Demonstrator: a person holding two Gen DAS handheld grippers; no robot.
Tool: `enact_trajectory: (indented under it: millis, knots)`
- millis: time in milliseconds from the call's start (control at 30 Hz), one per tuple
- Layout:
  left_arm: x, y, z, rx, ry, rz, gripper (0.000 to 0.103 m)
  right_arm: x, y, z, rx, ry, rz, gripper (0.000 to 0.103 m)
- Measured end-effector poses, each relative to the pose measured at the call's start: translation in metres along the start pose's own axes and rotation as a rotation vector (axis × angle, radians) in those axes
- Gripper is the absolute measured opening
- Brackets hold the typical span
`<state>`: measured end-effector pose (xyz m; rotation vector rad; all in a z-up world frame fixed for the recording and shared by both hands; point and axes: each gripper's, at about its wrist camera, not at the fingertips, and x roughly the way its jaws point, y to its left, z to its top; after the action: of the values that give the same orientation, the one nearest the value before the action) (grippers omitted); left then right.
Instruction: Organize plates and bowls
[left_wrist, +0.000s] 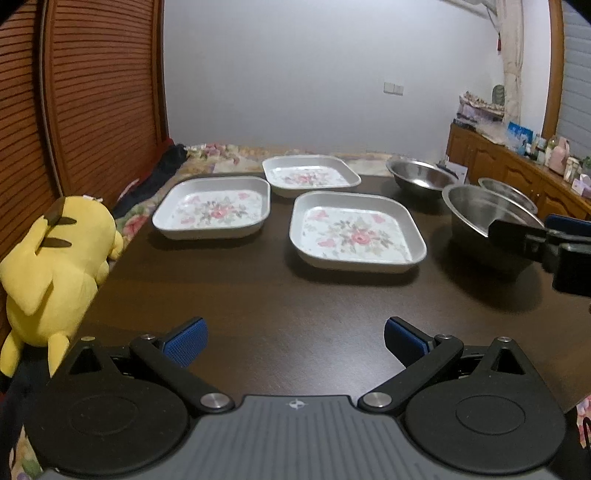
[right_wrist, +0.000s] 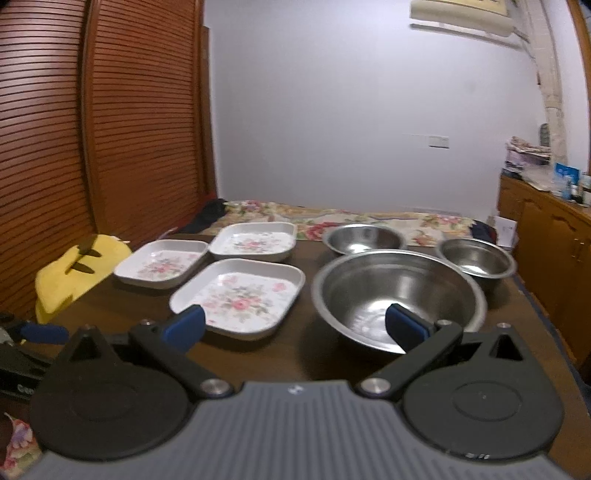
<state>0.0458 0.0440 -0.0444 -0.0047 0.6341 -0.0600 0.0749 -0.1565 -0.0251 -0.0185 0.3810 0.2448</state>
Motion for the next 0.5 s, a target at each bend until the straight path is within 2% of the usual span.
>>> enact_trajectory:
  millis: [133, 233, 333, 500]
  knots:
    - [0.003, 0.014, 0.008, -0.016, -0.022, 0.018, 0.103, 0.006, 0.013, 0.003, -0.037, -0.007, 0.042, 0.102]
    - [0.011, 0.024, 0.017, -0.021, -0.032, 0.011, 0.103, 0.016, 0.020, 0.005, -0.050, 0.016, 0.061, 0.085]
    - [0.017, 0.032, 0.026, -0.020, -0.058, -0.005, 0.103, 0.028, 0.024, 0.005, -0.032, 0.046, 0.090, 0.081]
    - [0.035, 0.042, 0.043, -0.046, -0.052, -0.072, 0.085, 0.043, 0.036, 0.003, -0.037, 0.079, 0.114, 0.072]
